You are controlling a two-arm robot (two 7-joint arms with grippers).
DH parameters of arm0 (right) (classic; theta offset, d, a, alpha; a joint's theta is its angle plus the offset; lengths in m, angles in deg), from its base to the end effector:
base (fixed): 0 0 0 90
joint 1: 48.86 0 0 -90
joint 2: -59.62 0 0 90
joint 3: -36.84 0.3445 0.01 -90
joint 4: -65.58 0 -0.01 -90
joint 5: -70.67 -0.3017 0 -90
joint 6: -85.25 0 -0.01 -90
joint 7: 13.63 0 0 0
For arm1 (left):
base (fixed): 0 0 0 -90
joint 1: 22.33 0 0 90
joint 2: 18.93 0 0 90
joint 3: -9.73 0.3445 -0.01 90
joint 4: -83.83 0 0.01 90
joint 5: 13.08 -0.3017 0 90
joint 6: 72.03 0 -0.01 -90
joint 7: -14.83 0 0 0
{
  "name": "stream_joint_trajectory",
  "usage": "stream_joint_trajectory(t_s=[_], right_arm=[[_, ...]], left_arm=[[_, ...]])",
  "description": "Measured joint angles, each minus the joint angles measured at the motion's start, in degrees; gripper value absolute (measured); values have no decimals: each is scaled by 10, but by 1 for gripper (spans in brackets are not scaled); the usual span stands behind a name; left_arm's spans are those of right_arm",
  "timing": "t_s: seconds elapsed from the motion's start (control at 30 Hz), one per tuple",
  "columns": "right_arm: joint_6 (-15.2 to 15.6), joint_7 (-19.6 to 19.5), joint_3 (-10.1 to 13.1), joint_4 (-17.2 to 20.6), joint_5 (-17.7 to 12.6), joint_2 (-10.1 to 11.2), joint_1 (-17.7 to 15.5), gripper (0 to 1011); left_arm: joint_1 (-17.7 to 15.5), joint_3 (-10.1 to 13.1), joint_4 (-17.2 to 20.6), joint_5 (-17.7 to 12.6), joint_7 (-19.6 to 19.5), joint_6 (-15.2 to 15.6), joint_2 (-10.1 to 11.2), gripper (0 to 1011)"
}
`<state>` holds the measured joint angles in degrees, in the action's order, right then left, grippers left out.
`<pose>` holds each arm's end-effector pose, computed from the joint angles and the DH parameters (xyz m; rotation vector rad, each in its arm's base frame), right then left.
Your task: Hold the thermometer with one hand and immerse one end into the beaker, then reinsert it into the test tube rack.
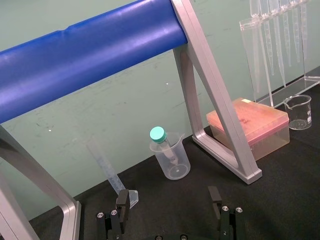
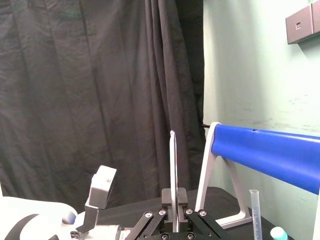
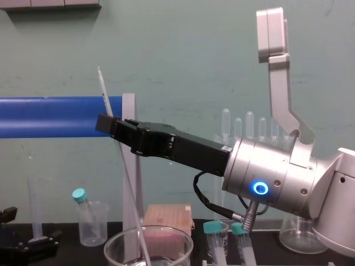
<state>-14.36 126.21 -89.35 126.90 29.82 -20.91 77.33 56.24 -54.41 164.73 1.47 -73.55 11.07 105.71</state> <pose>0.4905 0.0792 -0.2877 0.2740 0.0167 -0.2763 0.3603 0.1155 -0.3449 0.3045 -0.2849 1.2480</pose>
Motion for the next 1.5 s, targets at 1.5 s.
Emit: stream_joint_trajectory(t_s=[1.5], right_arm=[[-1, 0, 0, 0, 0, 0, 0, 57]], left_arm=[[0, 0, 0, 0, 0, 0, 0, 1008]])
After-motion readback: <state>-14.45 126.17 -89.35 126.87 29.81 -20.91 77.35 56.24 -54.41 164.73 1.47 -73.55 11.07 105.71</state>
